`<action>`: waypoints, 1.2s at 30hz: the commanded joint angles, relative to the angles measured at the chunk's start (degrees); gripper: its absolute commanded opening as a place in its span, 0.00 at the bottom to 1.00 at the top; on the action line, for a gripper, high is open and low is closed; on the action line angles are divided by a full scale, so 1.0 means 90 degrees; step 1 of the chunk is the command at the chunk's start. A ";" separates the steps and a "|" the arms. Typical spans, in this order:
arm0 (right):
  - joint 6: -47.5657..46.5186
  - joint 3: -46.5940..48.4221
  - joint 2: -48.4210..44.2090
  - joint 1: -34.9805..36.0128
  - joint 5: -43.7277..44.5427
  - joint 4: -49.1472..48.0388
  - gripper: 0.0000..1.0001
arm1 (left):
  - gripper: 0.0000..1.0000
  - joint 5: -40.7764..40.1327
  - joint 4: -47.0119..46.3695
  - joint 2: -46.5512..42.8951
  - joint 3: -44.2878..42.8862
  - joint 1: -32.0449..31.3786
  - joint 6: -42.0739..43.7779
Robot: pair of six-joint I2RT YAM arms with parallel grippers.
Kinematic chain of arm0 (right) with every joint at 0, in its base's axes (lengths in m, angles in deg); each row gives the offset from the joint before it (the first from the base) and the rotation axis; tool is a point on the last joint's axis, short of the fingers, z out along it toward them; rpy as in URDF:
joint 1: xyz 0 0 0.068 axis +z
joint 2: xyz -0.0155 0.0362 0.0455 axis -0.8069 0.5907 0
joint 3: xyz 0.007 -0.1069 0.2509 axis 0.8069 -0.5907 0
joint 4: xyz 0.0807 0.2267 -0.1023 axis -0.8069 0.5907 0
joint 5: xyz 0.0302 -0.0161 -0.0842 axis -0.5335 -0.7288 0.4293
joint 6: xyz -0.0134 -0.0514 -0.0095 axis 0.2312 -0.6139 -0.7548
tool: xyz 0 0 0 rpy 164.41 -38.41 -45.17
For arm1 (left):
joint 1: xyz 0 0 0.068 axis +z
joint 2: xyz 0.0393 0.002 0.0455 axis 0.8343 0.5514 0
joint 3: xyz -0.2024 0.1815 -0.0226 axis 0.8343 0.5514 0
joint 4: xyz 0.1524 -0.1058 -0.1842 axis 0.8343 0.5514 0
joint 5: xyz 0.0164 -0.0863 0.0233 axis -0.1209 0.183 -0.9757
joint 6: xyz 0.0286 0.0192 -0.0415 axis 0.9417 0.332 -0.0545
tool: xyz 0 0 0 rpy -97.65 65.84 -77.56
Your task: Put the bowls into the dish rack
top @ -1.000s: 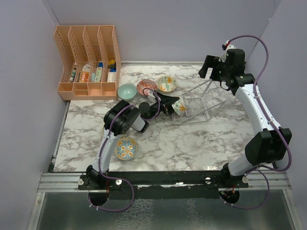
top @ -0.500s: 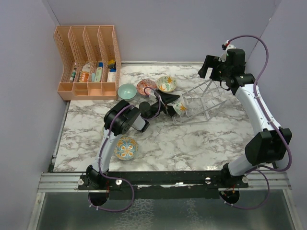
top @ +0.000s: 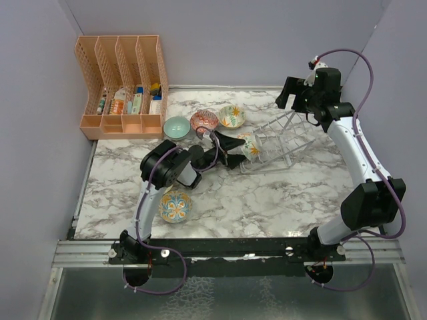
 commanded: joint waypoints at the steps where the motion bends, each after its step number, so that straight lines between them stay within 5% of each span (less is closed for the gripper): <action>1: -0.0091 0.0247 -0.0151 -0.0036 -0.0093 -0.0067 0.99 | 0.99 0.0306 -0.1530 -0.0558 0.0250 0.0273 0.0190; 10: -0.0120 0.0326 -0.0208 -0.0037 -0.0116 -0.0033 0.99 | 0.99 0.0791 -0.1355 -0.1122 0.0589 0.0784 0.0349; 15: -0.0131 0.0570 -0.0201 -0.0036 -0.0212 0.0063 0.99 | 0.99 0.1369 -0.0121 -0.1974 0.0808 0.1059 0.1129; 23: -0.0090 0.0749 -0.0319 -0.0036 -0.0357 0.0209 0.99 | 0.99 0.1943 0.4830 -0.3943 0.0062 0.1655 0.3829; 28: 0.0043 0.0649 -0.0383 -0.0036 -0.0524 0.0250 0.99 | 0.99 0.1414 0.7594 -0.4619 -0.0453 0.1893 0.5337; 31: 0.0109 0.0583 -0.0371 -0.0036 -0.0708 0.0179 0.99 | 0.99 0.0276 0.9865 -0.4991 -0.1192 0.1875 0.6694; 36: 0.0148 0.0590 -0.0291 -0.0036 -0.0920 0.0056 0.99 | 0.99 -0.2935 1.3008 -0.5797 -0.1676 0.1677 0.7333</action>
